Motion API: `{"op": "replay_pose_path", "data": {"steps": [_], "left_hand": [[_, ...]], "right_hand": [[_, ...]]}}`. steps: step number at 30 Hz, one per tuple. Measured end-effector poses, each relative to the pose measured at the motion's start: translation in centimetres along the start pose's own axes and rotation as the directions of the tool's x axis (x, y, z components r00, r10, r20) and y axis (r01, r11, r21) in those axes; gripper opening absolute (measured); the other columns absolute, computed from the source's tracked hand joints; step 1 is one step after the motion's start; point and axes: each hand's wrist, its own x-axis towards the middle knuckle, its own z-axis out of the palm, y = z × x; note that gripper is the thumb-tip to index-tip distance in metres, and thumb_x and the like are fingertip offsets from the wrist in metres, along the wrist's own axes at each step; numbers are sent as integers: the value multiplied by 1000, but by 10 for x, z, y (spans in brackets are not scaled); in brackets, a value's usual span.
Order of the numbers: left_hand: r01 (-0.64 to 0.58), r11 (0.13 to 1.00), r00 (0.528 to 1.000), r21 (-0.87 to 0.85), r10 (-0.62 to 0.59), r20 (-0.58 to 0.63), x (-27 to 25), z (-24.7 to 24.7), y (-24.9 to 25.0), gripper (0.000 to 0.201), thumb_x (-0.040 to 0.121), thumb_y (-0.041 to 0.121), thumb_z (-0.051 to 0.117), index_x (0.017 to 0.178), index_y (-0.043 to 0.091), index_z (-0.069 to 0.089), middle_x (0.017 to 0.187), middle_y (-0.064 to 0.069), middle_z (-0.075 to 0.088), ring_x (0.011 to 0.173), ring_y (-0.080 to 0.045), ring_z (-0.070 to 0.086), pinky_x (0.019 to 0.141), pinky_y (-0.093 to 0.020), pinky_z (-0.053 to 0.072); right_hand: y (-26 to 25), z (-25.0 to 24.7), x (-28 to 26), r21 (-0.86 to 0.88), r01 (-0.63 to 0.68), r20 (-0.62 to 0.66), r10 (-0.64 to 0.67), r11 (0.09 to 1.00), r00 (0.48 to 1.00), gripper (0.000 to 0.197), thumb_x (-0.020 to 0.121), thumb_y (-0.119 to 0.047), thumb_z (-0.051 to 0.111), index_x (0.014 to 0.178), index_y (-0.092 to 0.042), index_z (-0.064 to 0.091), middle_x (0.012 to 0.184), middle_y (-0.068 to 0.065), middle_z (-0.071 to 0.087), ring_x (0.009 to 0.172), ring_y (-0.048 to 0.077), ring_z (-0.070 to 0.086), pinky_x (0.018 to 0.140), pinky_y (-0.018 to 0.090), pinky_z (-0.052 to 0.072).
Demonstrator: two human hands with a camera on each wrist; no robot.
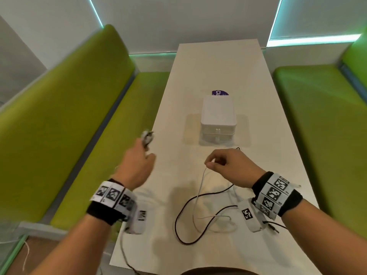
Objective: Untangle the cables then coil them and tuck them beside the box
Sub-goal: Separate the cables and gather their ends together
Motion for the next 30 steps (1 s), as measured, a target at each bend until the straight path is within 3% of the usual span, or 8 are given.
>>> {"op": "replay_pose_path", "data": {"steps": [4, 9, 12, 18, 21, 23, 26, 30], "left_hand": [[-184, 900, 968, -395, 237, 87, -18, 42, 53, 20, 97, 11, 42, 106, 18, 58, 85, 7, 64, 73, -13, 59, 65, -33, 46], [-151, 772, 956, -618, 273, 107, -27, 65, 80, 28, 97, -7, 46, 100, 13, 66, 69, 14, 63, 60, 1, 54, 61, -18, 43], [-79, 711, 955, -699, 256, 152, -30, 70, 89, 24, 100, -3, 50, 100, 13, 68, 77, 7, 65, 62, -2, 57, 59, -16, 45], [51, 586, 947, -809, 228, 226, -29, 63, 92, 18, 98, 1, 57, 111, 1, 69, 62, 10, 67, 54, 1, 61, 64, -14, 51], [-223, 910, 883, -349, 340, 323, -18, 63, 81, 14, 93, 30, 67, 86, 17, 69, 74, 5, 69, 69, -9, 64, 69, -30, 50], [-345, 938, 875, 9, 319, 364, -14, 70, 70, 29, 89, 44, 67, 74, 20, 62, 73, 1, 66, 70, -16, 61, 68, -34, 50], [-262, 960, 909, 101, 210, 360, -8, 80, 39, 54, 94, 57, 55, 59, 17, 50, 59, -2, 56, 56, -21, 51, 56, -34, 40], [-101, 960, 935, 262, 2, 354, 2, 69, -36, 61, 96, 63, 48, 54, 19, 47, 51, 2, 49, 48, -17, 45, 49, -29, 31]], "right_hand": [[-32, 18, 6, 225, 108, 66, -126, 968, 990, 46, 95, -56, 54, 133, -30, 57, 115, -13, 65, 102, -1, 60, 93, 23, 48], [-41, 21, 10, 642, 117, -68, -96, 758, 993, 27, 102, -31, 51, 123, -16, 56, 92, 1, 68, 74, 11, 62, 68, 32, 55], [-32, 22, 9, 577, 155, -155, -78, 802, 985, 22, 107, -25, 46, 108, -16, 66, 74, -8, 67, 58, 8, 54, 56, 24, 46], [-27, 30, 5, 659, 195, -288, 5, 727, 957, 28, 105, -23, 47, 116, -6, 67, 105, -3, 76, 97, 11, 72, 80, 23, 56], [-33, 25, 6, 662, 226, -341, 18, 714, 940, 35, 109, -23, 38, 99, -3, 65, 102, 7, 75, 100, 12, 70, 86, 20, 51], [-37, 21, 9, 749, 239, -345, 57, 618, 937, 35, 110, -23, 33, 89, -12, 59, 87, 6, 74, 97, 24, 72, 97, 37, 51], [-43, 6, 6, 933, 208, -256, 135, 294, 957, 33, 111, -23, 31, 85, -12, 49, 58, 1, 41, 52, 19, 49, 69, 43, 54], [-31, -40, 2, 933, 287, -336, 240, 217, 911, 36, 110, -25, 33, 78, -16, 47, 58, -4, 26, 48, 12, 23, 49, 25, 35]]}}
